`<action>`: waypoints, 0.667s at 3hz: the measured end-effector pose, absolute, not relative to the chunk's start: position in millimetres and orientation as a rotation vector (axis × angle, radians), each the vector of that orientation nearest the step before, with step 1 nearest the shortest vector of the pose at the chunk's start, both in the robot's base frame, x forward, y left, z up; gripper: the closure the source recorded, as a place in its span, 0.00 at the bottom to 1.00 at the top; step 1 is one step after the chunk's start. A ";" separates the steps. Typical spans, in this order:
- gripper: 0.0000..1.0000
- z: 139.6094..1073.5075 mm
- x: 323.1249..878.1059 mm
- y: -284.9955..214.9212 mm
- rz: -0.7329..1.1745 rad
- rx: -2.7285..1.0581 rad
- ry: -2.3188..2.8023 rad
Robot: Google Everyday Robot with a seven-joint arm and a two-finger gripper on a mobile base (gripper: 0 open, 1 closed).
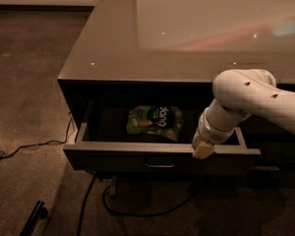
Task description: Open top drawer
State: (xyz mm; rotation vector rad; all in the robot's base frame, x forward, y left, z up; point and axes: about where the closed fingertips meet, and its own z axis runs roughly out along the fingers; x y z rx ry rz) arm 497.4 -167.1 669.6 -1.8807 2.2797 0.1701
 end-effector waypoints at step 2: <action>0.16 669.5 497.4 -167.1 0.170 -1.881 2.280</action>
Offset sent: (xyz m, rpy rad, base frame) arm 0.0000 0.0000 0.0000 0.0000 0.0000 0.0000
